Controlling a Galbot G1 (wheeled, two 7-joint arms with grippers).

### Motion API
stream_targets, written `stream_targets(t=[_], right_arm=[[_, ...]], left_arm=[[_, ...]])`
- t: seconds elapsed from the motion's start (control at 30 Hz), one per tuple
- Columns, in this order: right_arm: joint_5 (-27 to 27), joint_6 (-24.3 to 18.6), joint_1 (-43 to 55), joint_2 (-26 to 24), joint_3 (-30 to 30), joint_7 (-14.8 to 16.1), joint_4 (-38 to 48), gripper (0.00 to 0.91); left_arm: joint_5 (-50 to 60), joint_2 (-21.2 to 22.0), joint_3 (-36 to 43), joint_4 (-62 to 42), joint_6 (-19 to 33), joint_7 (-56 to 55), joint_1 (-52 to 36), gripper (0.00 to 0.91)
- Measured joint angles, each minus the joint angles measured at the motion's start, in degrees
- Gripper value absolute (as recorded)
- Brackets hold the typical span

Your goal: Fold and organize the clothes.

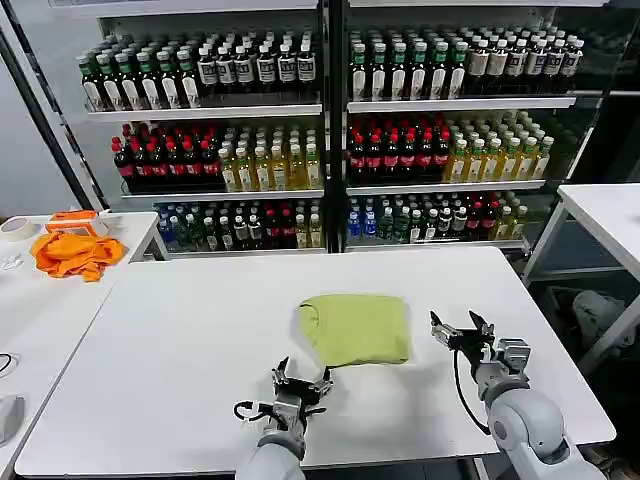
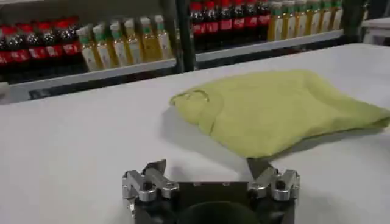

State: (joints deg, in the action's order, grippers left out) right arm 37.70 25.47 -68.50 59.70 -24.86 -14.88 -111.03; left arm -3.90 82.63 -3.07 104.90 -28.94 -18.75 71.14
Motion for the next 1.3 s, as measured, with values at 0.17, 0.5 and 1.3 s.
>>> stream_targets(t=[0.17, 0.5, 1.3], right_arm=[[-0.2, 0.0, -0.7, -0.1, -0.6, -0.1, -0.6, 0.907], [-0.5, 0.0, -1.5, -0.3, -1.4, -0.1, -0.7, 0.907], [-4.6, -2.4, -6.6, -0.1, -3.9, 2.4, -6.0, 0.907]], left_arm=[[-0.6, 0.0, -0.2, -0.8, -0.8, -1.1, -1.7, 0.907], [-0.8, -1.8, -1.5, 2.9, 0.1, -1.9, -1.2, 0.907], [-7.7, -7.2, -8.7, 17.1, 6.1, -0.2, 8.0, 0.907]])
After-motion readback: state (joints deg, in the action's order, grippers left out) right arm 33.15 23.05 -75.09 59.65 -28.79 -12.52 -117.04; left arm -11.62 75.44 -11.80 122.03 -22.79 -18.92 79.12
